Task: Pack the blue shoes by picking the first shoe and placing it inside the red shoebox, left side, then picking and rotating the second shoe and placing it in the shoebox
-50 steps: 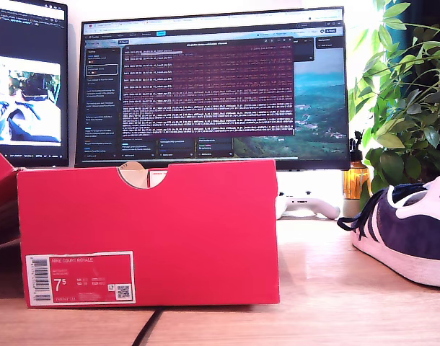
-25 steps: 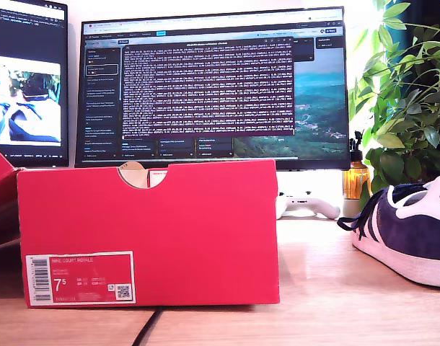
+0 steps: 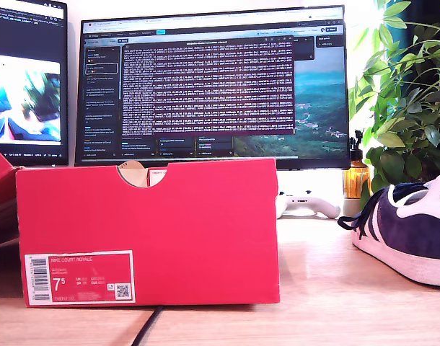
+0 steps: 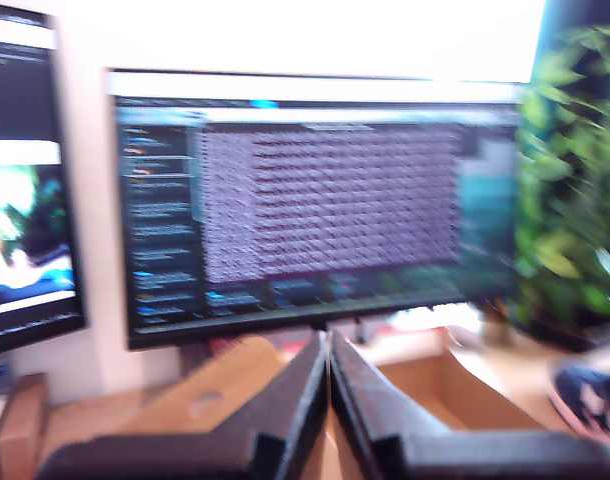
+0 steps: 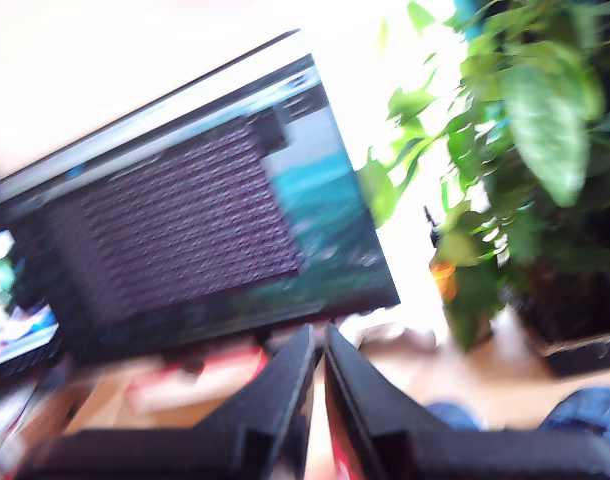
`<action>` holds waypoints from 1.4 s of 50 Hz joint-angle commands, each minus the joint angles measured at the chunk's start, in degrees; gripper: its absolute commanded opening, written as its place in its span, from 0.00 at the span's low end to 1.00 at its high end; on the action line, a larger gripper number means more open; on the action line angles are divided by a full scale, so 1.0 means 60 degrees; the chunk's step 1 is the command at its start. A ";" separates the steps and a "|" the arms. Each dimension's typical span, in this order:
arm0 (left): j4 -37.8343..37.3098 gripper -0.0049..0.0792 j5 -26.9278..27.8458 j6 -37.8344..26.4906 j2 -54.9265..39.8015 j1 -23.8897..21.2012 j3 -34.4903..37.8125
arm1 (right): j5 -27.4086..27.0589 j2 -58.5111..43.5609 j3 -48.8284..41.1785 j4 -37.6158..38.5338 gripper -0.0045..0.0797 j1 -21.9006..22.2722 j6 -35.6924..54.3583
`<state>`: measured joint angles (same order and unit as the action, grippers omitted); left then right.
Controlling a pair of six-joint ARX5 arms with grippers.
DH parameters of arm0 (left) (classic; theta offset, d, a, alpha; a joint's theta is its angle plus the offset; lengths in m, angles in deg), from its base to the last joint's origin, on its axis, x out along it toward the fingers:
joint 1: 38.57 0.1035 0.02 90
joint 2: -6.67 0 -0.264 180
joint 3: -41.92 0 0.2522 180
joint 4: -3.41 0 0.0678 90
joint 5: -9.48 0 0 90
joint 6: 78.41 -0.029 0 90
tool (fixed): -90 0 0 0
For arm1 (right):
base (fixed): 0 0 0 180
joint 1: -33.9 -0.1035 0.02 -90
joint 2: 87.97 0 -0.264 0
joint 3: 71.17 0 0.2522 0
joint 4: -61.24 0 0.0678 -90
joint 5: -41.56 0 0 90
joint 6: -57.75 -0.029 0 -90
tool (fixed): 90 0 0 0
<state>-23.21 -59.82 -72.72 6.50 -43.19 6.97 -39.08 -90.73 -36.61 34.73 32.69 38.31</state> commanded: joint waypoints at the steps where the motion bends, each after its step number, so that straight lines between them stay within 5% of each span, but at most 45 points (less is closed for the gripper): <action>1: -0.0874 0.04 0.0226 -0.0539 -0.0426 0.0011 -0.0463 | 0.0295 -0.0707 0.0233 -0.0525 0.04 0.0018 0.0160; 17: -0.5009 0.04 0.0976 -0.4040 -0.2976 -0.0168 -0.2273 | 0.1730 -0.4138 0.2280 -0.2266 0.05 0.0018 0.0565; 30: -0.6543 0.04 0.0117 -0.6572 -0.5053 -0.1180 -0.2743 | 0.2208 -0.6779 0.3825 -0.3002 0.08 0.0018 0.0561; 38: -0.6623 0.04 -0.0525 -0.6721 -0.6229 -0.2663 -0.2743 | 0.2688 -0.8036 0.4448 -0.3056 0.17 0.0015 0.0561; 53: -0.6244 0.04 -0.4102 -0.6772 -0.8666 -0.5814 -0.2743 | 0.3362 -0.9806 0.5344 -0.3526 0.24 -0.0306 0.0532; 70: -0.4619 0.04 -0.6266 -0.6226 -1.0648 -0.6590 -0.2739 | 0.3351 -1.1245 0.6564 -0.4641 0.29 -0.0903 0.0623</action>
<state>-51.91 -96.49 -111.30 -55.77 -82.58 -9.35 -19.04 -156.96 1.34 8.02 27.83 41.32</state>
